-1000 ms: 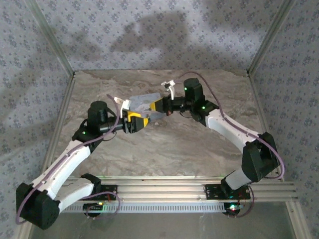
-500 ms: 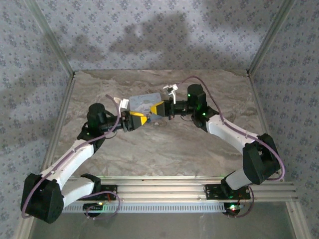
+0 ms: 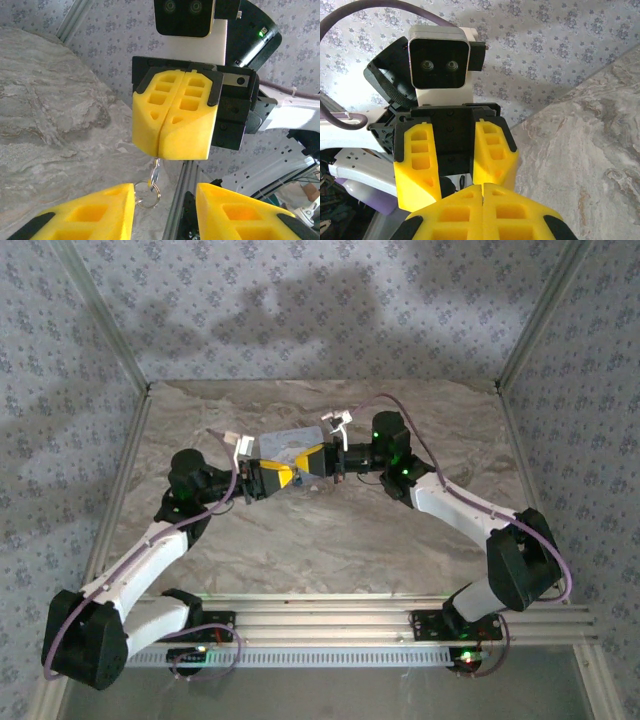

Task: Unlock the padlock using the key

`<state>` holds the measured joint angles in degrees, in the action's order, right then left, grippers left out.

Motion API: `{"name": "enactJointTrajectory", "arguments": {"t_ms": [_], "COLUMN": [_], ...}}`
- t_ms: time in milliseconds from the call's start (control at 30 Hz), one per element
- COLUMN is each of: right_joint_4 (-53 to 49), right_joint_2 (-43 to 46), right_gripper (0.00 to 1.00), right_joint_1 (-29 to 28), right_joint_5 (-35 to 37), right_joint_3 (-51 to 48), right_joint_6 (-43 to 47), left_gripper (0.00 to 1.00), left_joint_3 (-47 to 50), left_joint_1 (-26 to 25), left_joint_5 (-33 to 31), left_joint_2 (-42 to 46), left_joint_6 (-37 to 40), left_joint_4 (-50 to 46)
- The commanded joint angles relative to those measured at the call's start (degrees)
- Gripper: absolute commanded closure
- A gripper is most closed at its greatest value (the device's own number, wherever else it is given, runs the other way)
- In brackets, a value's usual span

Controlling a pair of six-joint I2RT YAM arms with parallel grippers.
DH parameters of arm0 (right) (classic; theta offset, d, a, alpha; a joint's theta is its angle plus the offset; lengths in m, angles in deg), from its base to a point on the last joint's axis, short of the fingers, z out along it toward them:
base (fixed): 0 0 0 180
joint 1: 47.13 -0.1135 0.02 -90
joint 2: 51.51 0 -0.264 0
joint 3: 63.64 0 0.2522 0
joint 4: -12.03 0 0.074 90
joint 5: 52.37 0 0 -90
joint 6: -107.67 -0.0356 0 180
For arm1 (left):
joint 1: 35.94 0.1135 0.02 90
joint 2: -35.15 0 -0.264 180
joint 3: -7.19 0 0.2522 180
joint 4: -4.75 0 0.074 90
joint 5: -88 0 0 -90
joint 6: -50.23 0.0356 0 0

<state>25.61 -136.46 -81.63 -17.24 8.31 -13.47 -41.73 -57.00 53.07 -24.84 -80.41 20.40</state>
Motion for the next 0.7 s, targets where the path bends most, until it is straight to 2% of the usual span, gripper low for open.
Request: {"name": "enactJointTrajectory", "arguments": {"t_ms": [0, 200, 367, 667], "right_joint_4": [1.48, 1.67, 1.76, 2.18], "right_joint_2": [0.78, 0.77, 0.83, 0.84], "right_gripper": [1.00, 1.00, 1.00, 1.00], "right_joint_1": [-0.56, -0.74, -0.92, -1.58], "right_joint_5": [0.23, 0.64, 1.03, 2.17], "right_joint_3": [0.69, 0.50, 0.34, 0.26], "right_joint_6": [-0.37, -0.10, -0.15, -0.07], "left_gripper": [0.65, 0.67, 0.80, 0.78], "left_joint_3": [0.10, 0.23, 0.42, 0.73], "left_joint_1": [-0.90, -1.48, -1.69, -1.79], "left_joint_5": [0.62, -0.40, -0.49, -0.95], "left_joint_2": [0.58, -0.04, -0.04, 0.44], "left_joint_6": [0.01, 0.21, 0.41, 1.09], "left_joint_4": [2.83, 3.30, 3.00, 1.70]}}
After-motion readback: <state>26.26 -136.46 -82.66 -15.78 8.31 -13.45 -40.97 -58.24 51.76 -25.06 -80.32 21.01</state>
